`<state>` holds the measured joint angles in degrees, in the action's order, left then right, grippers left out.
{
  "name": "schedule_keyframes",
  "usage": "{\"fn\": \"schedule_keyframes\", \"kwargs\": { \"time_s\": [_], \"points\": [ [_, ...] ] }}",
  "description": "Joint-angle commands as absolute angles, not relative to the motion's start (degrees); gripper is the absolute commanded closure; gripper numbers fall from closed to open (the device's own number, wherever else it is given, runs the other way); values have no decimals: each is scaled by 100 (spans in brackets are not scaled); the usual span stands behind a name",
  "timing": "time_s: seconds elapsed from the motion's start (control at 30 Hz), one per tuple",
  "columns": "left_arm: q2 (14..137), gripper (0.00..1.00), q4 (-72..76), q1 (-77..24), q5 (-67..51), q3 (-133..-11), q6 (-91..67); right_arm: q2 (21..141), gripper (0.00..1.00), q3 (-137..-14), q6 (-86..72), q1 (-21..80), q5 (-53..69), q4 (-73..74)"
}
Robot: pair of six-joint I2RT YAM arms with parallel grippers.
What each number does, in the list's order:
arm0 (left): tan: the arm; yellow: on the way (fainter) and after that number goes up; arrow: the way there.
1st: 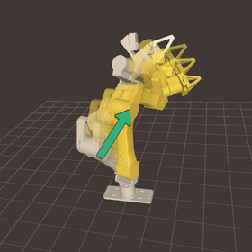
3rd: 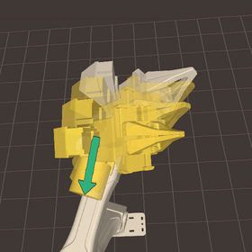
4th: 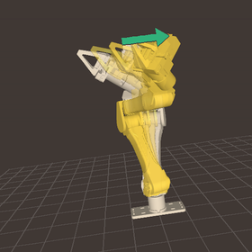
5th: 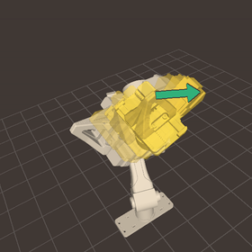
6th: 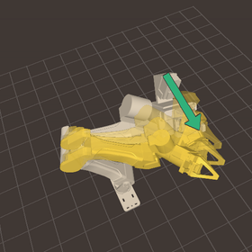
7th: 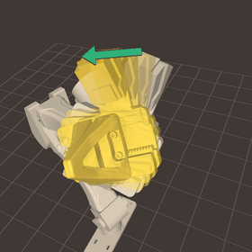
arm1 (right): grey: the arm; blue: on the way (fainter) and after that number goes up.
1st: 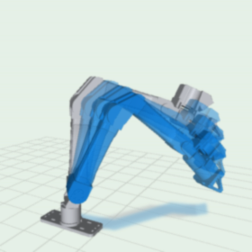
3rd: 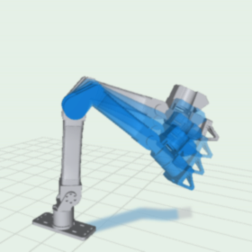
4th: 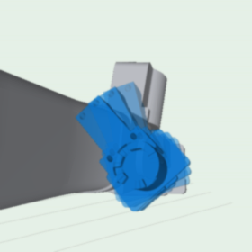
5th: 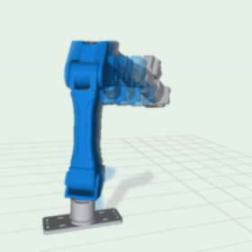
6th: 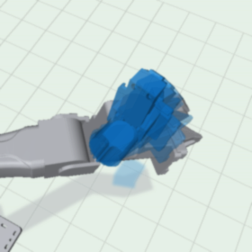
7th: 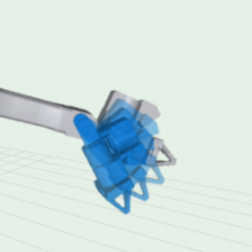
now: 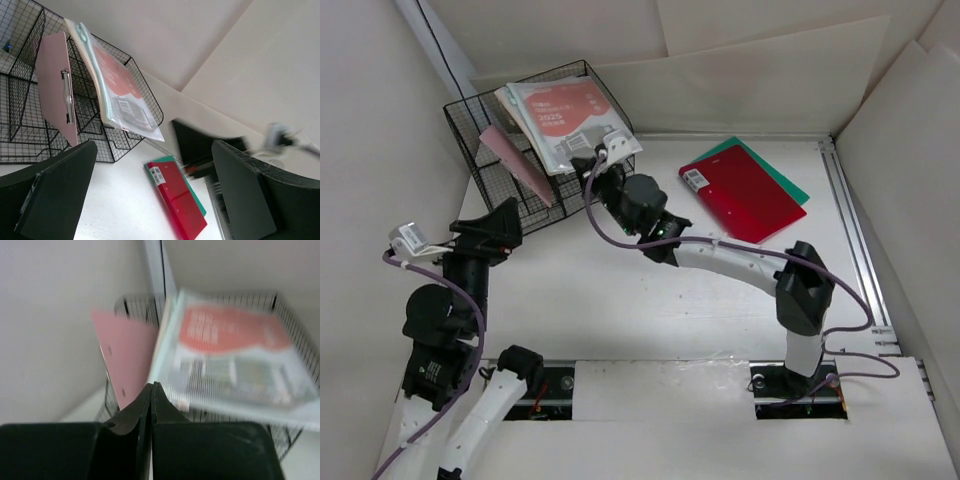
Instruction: Organize the desk
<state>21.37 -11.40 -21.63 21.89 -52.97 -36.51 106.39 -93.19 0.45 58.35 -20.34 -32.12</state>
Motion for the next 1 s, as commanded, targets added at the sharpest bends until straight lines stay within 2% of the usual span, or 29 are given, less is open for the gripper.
{"fn": "schedule_keyframes", "kwargs": {
  "time_s": [0.0,0.17,0.33,0.4,0.43,0.57,0.6,0.7,0.73,0.77,0.83,0.9,0.97],
  "points": [
    [2363,0,-1089,-2145,2312,-5265,-3674,10943,100,-8799,-263,5854,-1740,-2839],
    [3899,0,-1722,-2145,2680,-5581,-3761,9986,100,-7422,-764,5906,-2161,-2839],
    [3981,0,-723,-2145,2260,-4967,-3999,8659,100,-6233,-1238,5906,-2215,-2567],
    [4042,0,-860,-2145,2276,-4966,-4077,8404,99,-5899,-1326,5959,-2363,-2487],
    [4043,0,-1018,-2145,2276,-4914,-4078,8263,86,-5897,-1388,5959,-2443,-2392],
    [3560,0,-871,-2145,2706,-4396,-4078,8016,49,-5784,-1538,5959,-2584,-1670],
    [3560,0,-870,-2145,2872,-4334,-4017,7963,46,-5670,-1538,5959,-2427,-1670],
    [3707,54,-870,-2145,2971,-4271,-4017,7840,46,-5292,-1661,5959,-2426,-1774],
    [3866,67,-922,-2145,2971,-4271,-4017,7840,46,-5230,-1661,5959,-2426,-1828],
    [4259,68,-1019,-2145,2918,-4437,-4069,7770,46,-5169,-1713,5959,-2426,-1828],
    [4613,60,-1116,-2145,2865,-4587,-4069,7708,46,-5080,-1714,5959,-2295,-1880],
    [4886,42,-960,-2145,2944,-4641,-4069,7708,46,-5010,-1714,5959,-2207,-1950],
    [5044,41,-896,-2145,2944,-4719,-4017,7786,46,-5010,-1714,5959,-2118,-1951]
  ]
}}
